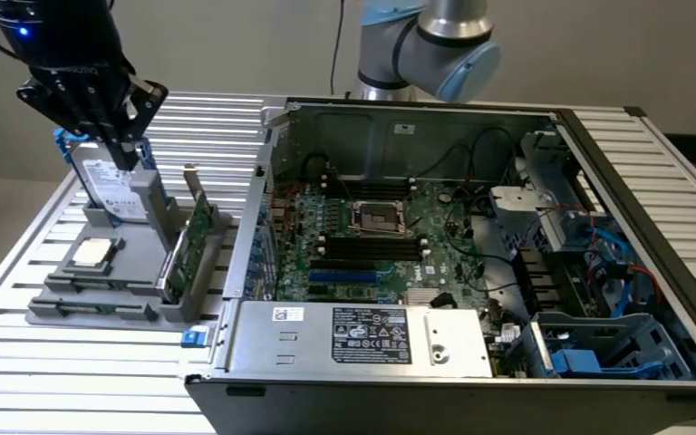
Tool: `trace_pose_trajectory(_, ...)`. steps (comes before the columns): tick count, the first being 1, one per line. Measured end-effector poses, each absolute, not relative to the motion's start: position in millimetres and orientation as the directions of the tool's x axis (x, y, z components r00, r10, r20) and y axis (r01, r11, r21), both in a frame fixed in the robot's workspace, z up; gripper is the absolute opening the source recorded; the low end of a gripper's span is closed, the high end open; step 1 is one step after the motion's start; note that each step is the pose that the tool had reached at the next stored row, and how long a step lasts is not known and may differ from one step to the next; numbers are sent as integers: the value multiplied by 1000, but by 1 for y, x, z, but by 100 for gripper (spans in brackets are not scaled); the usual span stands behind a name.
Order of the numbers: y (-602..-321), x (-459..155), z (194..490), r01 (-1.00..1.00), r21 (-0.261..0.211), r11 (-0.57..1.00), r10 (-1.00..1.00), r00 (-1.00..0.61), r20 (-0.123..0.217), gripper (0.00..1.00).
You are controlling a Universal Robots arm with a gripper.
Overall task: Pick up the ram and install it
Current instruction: 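Reach for the ram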
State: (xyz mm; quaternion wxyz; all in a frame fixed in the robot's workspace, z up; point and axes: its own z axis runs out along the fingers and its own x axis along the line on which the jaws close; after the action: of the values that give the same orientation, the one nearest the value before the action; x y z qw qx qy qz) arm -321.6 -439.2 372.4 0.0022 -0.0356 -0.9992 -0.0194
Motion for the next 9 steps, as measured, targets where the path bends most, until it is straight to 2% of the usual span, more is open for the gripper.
trace_pose_trajectory(9,-448,-354,369,71,37,997,71,-997,7,11)
